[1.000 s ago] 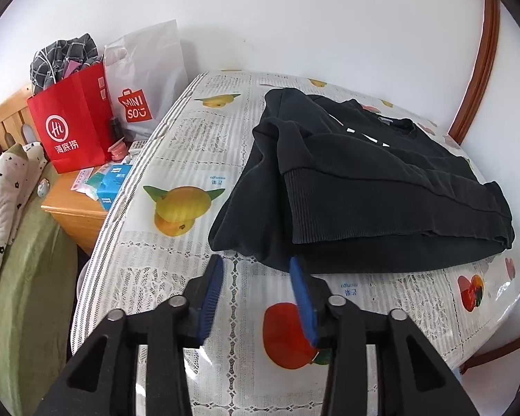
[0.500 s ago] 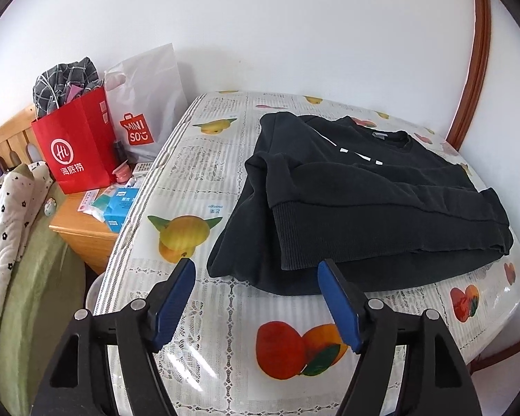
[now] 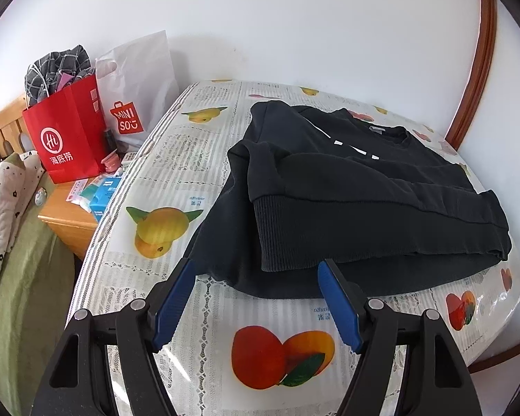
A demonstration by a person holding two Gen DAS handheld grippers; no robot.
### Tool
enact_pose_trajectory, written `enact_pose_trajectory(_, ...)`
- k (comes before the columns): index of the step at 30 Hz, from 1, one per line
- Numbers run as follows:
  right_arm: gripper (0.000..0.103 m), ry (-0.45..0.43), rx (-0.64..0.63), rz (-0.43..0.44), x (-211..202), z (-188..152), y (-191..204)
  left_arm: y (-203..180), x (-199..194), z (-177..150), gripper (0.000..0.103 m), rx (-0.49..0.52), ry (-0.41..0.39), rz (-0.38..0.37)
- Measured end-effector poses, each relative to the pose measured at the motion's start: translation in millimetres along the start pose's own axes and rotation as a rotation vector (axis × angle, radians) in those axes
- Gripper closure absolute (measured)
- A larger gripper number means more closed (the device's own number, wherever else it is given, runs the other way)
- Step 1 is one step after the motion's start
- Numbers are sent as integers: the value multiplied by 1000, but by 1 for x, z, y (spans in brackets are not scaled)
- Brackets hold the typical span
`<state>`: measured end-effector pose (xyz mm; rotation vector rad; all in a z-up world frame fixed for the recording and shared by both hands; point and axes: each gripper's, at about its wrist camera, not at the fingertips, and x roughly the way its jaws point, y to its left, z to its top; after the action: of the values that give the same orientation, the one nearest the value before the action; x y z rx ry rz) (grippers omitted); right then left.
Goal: Fold small clothes
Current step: 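Move both grippers to the ribbed hem and grasp it, then lift the ribbed hem with both grippers and fold it up to the collar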
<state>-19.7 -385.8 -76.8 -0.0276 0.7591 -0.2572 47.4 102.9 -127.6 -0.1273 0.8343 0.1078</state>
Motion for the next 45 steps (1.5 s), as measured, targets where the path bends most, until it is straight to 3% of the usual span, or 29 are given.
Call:
enact_pose_trajectory(4, 21, 12, -25, 32, 2, -1, 7, -3, 4, 2, 32, 30, 13, -2)
enact_pose_trajectory(8, 23, 7, -33, 47, 2, -2, 14, -4, 8, 4, 32, 57, 69, -63)
enact_pose_trajectory(13, 24, 3, -22, 67, 5, 2, 18, -2, 7, 4, 33, 32, 67, -98)
enact_pose_trajectory(19, 25, 64, -40, 118, 17, 3, 30, -2, 13, 10, 33, 8, 57, -106)
enact_pose_trajectory(22, 39, 68, -20, 145, 23, 5, 30, 3, 24, 14, 34, -34, 106, -145)
enact_pose_trajectory(25, 53, 79, -4, 170, 31, 8, 31, 4, 31, 17, 38, -55, 107, -158)
enact_pose_trajectory(33, 53, 115, -3, 205, 59, 18, 41, 3, 45, 29, 45, -35, 104, -137)
enact_pose_trajectory(36, 53, 133, 5, 237, 71, 20, 47, 6, 50, 31, 53, -49, 103, -139)
enact_pose_trajectory(39, 62, 125, -1, 247, 76, 22, 53, 5, 52, 33, 61, -39, 103, -132)
enact_pose_trajectory(43, 86, 82, -35, 210, 77, 24, 62, -4, 50, 34, 87, 6, 92, -112)
enact_pose_trajectory(45, 94, 46, -27, 236, 69, 26, 59, -7, 44, 36, 90, 24, 85, -113)
